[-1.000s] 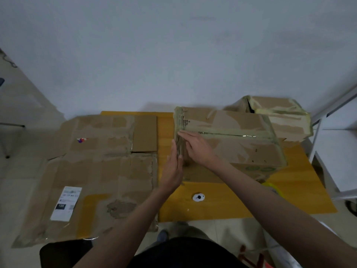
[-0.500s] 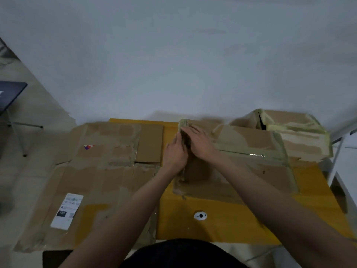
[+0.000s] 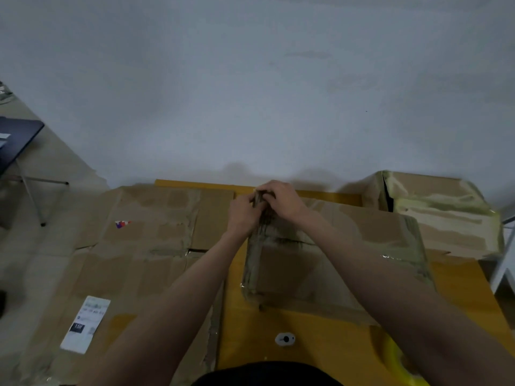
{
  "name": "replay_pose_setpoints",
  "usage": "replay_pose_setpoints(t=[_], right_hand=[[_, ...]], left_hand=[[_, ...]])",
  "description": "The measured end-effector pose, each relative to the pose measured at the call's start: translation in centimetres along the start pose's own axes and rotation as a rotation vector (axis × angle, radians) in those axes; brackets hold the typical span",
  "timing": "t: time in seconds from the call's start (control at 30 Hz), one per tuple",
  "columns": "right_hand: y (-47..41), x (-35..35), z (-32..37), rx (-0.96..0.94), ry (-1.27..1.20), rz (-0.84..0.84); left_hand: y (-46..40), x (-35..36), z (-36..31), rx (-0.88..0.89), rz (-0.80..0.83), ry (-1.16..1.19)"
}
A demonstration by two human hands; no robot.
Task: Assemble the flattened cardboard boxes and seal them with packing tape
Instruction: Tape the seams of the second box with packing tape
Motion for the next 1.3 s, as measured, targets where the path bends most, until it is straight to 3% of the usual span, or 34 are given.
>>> replay_pose_setpoints(t=[0.3, 0.47, 0.63, 0.8, 1.07, 1.2, 1.3], right_hand=[[-2.8, 0.9, -2.1, 0.090, -0.218, 0.050], [-2.9, 0.1, -3.7, 0.181, -0.296, -0.043], [-2.1, -0.4, -3.3, 0.128, -0.265, -0.028], [-1.0, -0.3, -3.1, 0.135, -0.209, -0.050], [0.7, -0.8, -1.8, 0.175, -0.077, -0.189], [1.4, -0.9, -1.4, 0.219, -0.048, -0.236], [1.7, -1.0, -1.1, 0.246, -0.029, -0.255]], left_hand=[[-2.9, -0.1, 2.2, -0.108, 0.046, -0.038], [-2.8, -0.4, 1.5, -0.063, 0.010, 0.107], [-3.0, -0.7, 1.9, -0.101, -0.036, 0.153], [-2.6, -0.4, 1.1, -0.026, 0.003, 0.008], [6.0, 0.8, 4.0, -0.077, 0.174, -0.028], [11.4, 1.3, 6.3, -0.144, 0.232, 0.094], [14.5, 0.6, 7.8, -0.219, 0.158, 0.136]])
Point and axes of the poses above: each hand's wrist, its own y-axis away from the middle knuckle, its own x-axis out of the palm, z = x × y, the point moved 10 cm from there along -y, towards the middle knuckle, and after that the axes turned 4 degrees about z, right-handed, at the moved point
